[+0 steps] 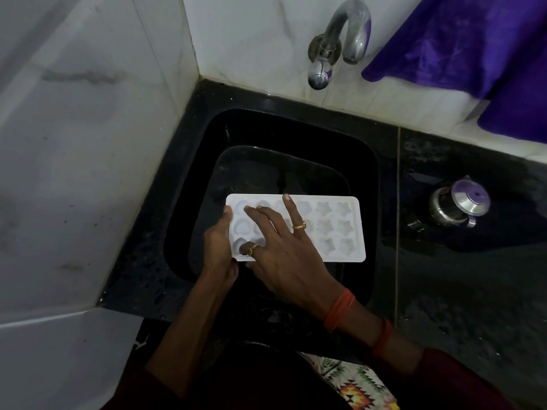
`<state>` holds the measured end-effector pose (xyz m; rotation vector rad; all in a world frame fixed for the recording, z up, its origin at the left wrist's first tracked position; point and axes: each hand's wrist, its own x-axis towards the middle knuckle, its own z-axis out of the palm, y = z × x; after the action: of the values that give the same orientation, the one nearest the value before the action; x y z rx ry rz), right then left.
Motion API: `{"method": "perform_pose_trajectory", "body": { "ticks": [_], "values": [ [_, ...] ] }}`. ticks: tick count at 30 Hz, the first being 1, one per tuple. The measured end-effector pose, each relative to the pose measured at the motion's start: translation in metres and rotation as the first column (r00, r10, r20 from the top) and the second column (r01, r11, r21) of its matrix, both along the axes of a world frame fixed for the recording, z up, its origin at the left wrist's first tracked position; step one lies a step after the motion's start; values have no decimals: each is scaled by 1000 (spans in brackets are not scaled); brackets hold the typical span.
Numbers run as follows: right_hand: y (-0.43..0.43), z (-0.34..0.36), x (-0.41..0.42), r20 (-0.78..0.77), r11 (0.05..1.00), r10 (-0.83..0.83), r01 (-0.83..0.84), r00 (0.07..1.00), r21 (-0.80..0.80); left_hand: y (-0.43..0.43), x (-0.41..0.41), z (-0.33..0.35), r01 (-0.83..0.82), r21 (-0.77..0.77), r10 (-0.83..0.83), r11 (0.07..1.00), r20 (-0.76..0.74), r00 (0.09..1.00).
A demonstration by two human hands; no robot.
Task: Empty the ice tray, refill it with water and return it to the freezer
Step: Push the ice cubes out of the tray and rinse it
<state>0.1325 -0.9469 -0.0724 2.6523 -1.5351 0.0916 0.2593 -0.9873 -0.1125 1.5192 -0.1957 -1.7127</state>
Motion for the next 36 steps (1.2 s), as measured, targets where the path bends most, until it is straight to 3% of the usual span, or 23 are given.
{"method": "perform_pose_trajectory", "body": {
  "ticks": [21, 36],
  "values": [
    [-3, 7, 18, 27, 997, -12, 14, 1000, -78, 4, 11, 2, -2, -10, 2, 1000, -62, 998],
    [9, 9, 27, 24, 1000, 10, -10, 1000, -20, 11, 16, 5, -26, -43, 25, 999, -26, 999]
  ]
}}
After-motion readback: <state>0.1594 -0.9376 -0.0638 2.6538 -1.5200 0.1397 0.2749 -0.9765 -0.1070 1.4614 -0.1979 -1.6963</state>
